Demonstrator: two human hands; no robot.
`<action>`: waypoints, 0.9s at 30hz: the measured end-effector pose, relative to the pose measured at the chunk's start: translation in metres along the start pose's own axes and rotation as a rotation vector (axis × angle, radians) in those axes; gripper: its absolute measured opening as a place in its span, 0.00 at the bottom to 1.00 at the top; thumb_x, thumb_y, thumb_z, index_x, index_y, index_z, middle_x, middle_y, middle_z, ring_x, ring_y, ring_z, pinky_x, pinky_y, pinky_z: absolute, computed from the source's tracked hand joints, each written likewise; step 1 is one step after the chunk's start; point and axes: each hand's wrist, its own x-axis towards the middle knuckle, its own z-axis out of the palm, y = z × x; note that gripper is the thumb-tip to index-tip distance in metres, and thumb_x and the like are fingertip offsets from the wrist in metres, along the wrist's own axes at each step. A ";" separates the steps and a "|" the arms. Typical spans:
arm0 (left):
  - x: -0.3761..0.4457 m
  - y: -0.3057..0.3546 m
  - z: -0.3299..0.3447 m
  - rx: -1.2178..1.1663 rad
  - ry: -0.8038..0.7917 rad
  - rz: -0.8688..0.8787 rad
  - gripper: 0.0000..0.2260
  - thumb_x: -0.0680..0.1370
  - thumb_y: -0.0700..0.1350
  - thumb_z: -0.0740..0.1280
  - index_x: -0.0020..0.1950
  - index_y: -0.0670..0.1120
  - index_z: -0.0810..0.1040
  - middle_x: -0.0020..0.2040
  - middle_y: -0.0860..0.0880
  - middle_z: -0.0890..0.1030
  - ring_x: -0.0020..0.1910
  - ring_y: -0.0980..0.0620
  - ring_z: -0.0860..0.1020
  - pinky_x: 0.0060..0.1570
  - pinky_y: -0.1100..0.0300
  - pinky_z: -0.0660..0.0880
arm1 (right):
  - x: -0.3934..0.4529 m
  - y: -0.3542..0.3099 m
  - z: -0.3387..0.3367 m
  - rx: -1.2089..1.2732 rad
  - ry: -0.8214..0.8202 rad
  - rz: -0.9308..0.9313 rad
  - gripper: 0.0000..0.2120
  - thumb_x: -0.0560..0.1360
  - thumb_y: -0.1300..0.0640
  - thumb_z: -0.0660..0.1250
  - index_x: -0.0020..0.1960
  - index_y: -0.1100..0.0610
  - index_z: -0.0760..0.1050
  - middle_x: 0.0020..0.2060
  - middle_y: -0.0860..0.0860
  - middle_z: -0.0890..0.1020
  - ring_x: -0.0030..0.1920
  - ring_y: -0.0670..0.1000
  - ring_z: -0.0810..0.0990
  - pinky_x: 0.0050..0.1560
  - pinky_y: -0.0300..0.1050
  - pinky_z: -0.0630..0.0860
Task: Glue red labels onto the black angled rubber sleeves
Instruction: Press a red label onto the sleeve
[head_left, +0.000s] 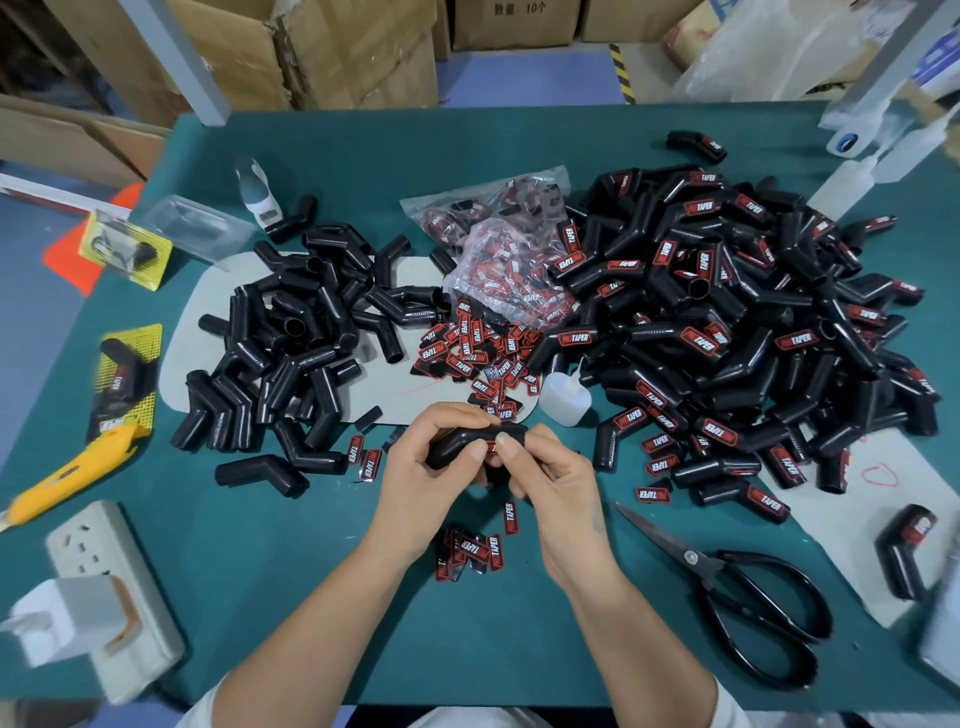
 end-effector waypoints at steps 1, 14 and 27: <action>0.000 0.000 0.000 0.001 0.004 0.010 0.07 0.79 0.42 0.71 0.55 0.51 0.83 0.55 0.44 0.82 0.46 0.49 0.83 0.40 0.58 0.80 | 0.000 0.000 0.000 -0.004 -0.006 0.000 0.10 0.76 0.45 0.71 0.40 0.48 0.86 0.37 0.40 0.78 0.38 0.40 0.76 0.44 0.32 0.72; 0.007 0.005 -0.010 0.063 -0.173 -0.056 0.15 0.84 0.37 0.65 0.70 0.43 0.80 0.64 0.43 0.78 0.47 0.48 0.83 0.43 0.57 0.80 | 0.003 0.003 -0.007 -0.001 -0.036 0.110 0.17 0.83 0.44 0.64 0.43 0.51 0.82 0.31 0.41 0.69 0.33 0.47 0.63 0.38 0.43 0.63; 0.004 0.013 -0.004 0.110 0.069 -0.014 0.15 0.76 0.41 0.76 0.53 0.61 0.83 0.46 0.51 0.87 0.37 0.50 0.86 0.42 0.63 0.82 | 0.001 -0.006 -0.010 0.285 -0.184 0.290 0.17 0.85 0.48 0.63 0.42 0.55 0.80 0.30 0.46 0.67 0.31 0.46 0.57 0.32 0.38 0.59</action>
